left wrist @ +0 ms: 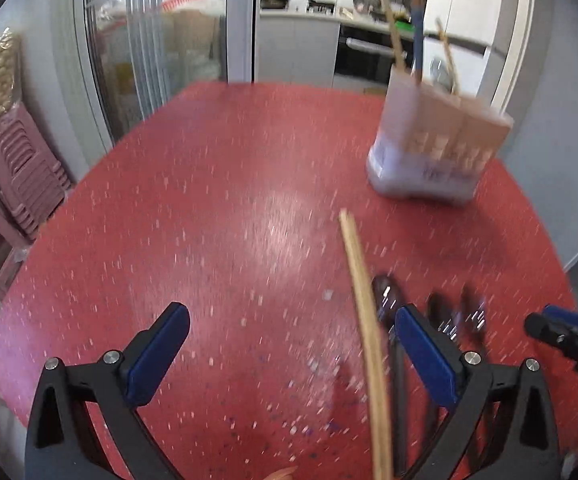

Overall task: Organize utensils
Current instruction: 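Move both open tools back over the remaining spoons and wooden chopsticks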

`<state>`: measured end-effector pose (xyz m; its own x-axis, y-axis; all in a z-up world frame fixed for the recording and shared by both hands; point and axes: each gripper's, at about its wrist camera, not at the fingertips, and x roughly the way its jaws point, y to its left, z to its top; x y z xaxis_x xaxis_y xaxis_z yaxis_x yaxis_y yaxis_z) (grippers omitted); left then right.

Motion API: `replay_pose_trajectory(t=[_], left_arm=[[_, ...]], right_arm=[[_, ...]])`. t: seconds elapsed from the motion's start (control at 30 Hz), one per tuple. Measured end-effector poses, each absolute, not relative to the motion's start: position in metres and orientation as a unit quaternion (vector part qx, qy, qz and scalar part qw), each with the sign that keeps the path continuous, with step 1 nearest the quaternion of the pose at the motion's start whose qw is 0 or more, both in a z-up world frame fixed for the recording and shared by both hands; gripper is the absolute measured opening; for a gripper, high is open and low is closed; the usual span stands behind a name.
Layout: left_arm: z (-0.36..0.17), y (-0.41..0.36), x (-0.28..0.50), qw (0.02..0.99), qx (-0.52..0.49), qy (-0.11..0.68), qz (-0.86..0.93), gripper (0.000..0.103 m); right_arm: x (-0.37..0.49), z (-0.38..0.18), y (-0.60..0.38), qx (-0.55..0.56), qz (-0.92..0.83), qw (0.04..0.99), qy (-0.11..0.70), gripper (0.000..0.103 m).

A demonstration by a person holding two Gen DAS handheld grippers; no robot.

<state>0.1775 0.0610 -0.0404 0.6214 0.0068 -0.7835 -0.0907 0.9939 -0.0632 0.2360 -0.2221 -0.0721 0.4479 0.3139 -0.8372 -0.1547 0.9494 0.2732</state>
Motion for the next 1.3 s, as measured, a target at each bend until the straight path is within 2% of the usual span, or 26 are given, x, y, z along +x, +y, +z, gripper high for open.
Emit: replay_pose_trajectory(t=[0.23,0.53,1.3], left_arm=[[-0.099,0.058,0.206,0.878,-0.051,0.475,0.018,0.103],[-0.138,0.040,0.236,0.875,-0.041,0.483,0.017,0.103],[-0.172,0.014,0.280,0.871,-0.036,0.490,0.011,0.103]], right_arm=[[0.226,-0.086,-0.210,0.071,0.134,0.838,0.524,0.081],[0.230,-0.090,-0.193,0.038,0.121,0.834,0.537,0.081],[0.233,-0.095,-0.179,0.009,0.115,0.832,0.543,0.081]])
